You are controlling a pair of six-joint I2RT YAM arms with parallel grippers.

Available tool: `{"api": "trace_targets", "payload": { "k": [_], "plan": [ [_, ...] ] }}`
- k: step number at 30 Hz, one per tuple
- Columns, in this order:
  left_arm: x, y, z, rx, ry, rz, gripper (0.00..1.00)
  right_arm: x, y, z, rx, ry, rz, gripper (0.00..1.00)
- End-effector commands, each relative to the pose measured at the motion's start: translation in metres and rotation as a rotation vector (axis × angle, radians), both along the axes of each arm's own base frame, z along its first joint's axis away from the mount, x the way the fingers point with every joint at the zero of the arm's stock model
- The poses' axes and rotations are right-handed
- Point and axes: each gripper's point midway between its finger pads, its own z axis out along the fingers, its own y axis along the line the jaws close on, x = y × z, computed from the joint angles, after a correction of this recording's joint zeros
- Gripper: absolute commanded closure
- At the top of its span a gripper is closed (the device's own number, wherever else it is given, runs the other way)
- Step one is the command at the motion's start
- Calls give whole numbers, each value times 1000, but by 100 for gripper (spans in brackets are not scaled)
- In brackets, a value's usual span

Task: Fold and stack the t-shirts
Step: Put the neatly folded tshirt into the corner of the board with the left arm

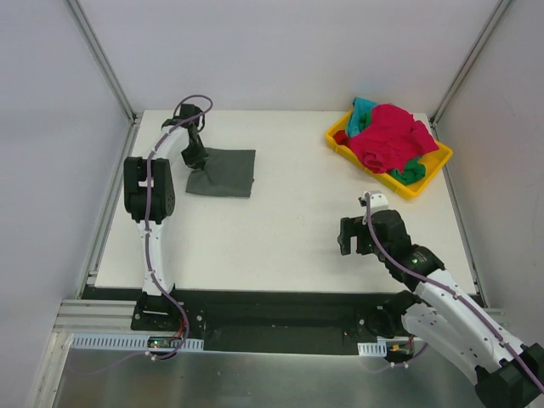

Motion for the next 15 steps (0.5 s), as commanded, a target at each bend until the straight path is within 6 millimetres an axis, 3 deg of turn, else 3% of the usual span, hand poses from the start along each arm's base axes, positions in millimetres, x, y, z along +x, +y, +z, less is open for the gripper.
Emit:
{"api": "trace_targets", "payload": {
  "k": [1,3,8,15],
  "plan": [
    [34,61,13,208,11,-49,100,20,-13,27,-60,-97,-54,4],
    [53,86,5,242,2,-42,100,22,-14,30,-70,-108,-61,4],
    [97,132,12,287,-89,-30,100,28,-18,36,-98,-138,-69,4],
    [146,150,25,365,-267,-75,100,35,-34,33,-162,-147,-134,4]
  ]
}}
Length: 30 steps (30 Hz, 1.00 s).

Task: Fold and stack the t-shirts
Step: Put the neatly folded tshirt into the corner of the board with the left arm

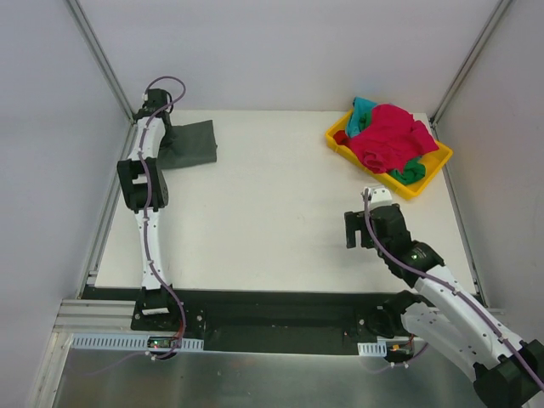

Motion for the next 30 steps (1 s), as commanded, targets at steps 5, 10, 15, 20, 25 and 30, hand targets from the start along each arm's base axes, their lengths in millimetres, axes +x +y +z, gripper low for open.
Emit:
{"api": "trace_targets", "payload": {
  "k": [5,10,15,20,25,30],
  "plan": [
    [49,30,34,216,-181,-20,100,18,-5,15,-30,-54,-48,4],
    [59,41,41,312,-205,-51,100,20,-1,9,-21,-21,-51,4],
    [66,45,49,344,-240,-52,96,19,4,4,-14,12,-36,4],
    [69,44,68,353,-276,-55,82,17,3,7,-3,11,-49,4],
    [64,24,125,384,-338,-81,38,15,0,14,11,-9,-56,4],
    [38,-26,221,450,-443,-83,1,12,-5,27,31,-44,-81,4]
  ]
}}
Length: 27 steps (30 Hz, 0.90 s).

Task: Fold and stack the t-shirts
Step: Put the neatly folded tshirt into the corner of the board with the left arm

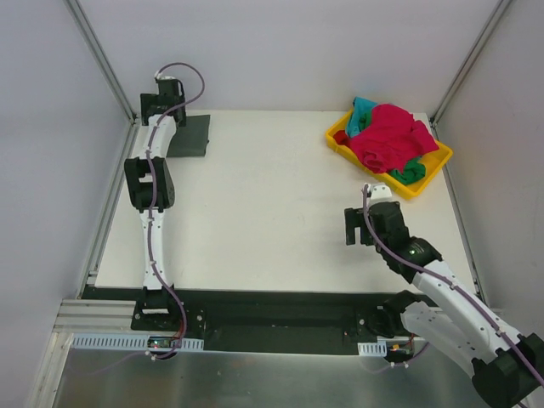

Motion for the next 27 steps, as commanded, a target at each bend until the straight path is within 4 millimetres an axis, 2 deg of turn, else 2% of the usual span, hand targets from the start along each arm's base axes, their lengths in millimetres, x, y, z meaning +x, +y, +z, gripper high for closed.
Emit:
{"api": "trace_targets", "payload": {
  "k": [1,2,4,5,6,7,8,9,12,13,15,17,20,23,27],
  "plan": [
    [-29,-61,185,47,-276,-29,1,4,-4,31,57,-74,-58,4],
    [-43,-75,195,3,-287,-37,1,4,-6,33,69,-82,-79,4],
    [-76,-101,202,-183,-304,-43,1,3,-6,34,122,-92,-126,4],
    [-92,-119,193,-302,-273,-80,1,4,-4,33,141,-98,-132,4],
    [-111,-139,196,-410,-261,-136,1,3,-2,32,152,-98,-126,4],
    [-132,-162,186,-530,-213,-193,1,2,0,32,164,-99,-114,4],
    [-155,-178,186,-621,-193,-228,1,2,2,31,176,-95,-109,4],
    [-178,-193,178,-709,-155,-251,1,1,3,30,183,-98,-104,4],
    [-239,-224,150,-798,-57,-306,1,-1,8,28,214,-92,-87,4],
    [-263,-228,123,-800,-1,-278,1,-2,10,27,222,-89,-75,4],
    [-301,-243,101,-812,28,-290,1,-3,9,23,221,-95,-76,4],
    [-335,-250,86,-847,8,-314,1,-3,2,19,221,-107,-122,4],
    [-373,-246,57,-891,-30,-313,1,-3,-2,15,249,-136,-156,4],
    [-388,-230,55,-850,-109,-299,1,-3,1,9,289,-155,-157,4],
    [-397,-233,62,-877,-131,-337,1,-4,9,7,336,-174,-122,4]
  ]
}}
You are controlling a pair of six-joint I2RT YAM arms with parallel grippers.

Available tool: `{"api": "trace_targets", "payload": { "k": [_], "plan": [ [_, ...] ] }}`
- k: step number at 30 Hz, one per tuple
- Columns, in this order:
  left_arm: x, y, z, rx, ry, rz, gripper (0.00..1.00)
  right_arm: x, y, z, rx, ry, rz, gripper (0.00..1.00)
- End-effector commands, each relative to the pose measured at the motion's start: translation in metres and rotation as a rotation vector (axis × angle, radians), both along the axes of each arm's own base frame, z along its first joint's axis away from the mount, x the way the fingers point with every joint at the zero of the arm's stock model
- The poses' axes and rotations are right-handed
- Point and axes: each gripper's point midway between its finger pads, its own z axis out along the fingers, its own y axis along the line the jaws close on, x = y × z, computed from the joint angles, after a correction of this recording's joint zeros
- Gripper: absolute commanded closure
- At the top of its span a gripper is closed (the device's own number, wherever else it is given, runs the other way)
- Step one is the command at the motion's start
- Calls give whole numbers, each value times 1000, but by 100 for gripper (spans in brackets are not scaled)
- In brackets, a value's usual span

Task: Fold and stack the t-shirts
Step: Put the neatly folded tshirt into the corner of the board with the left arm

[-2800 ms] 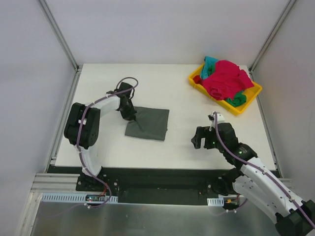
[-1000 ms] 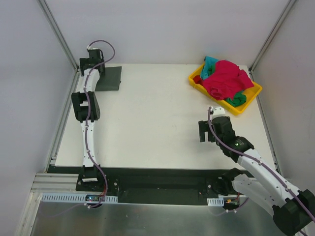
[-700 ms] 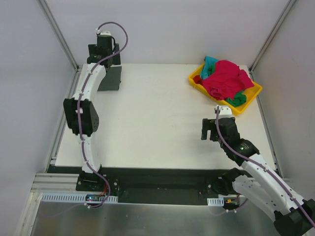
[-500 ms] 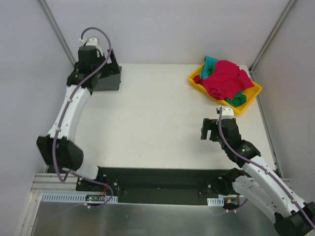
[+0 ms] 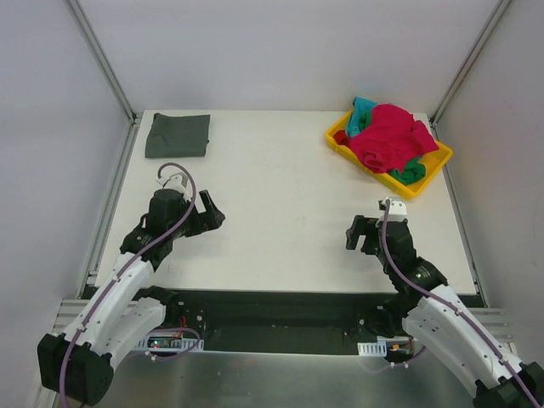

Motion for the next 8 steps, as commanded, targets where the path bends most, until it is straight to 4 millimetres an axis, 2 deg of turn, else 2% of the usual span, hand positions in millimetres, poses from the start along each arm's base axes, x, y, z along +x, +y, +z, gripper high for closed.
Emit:
{"api": "trace_targets", "payload": {
  "k": [1,8],
  "plan": [
    [15,-6,36,-79,-152,16,1,9,9,14,89,-82,-3,4],
    [13,-6,32,-78,-141,20,1,10,8,18,121,-131,-19,4]
  ]
}}
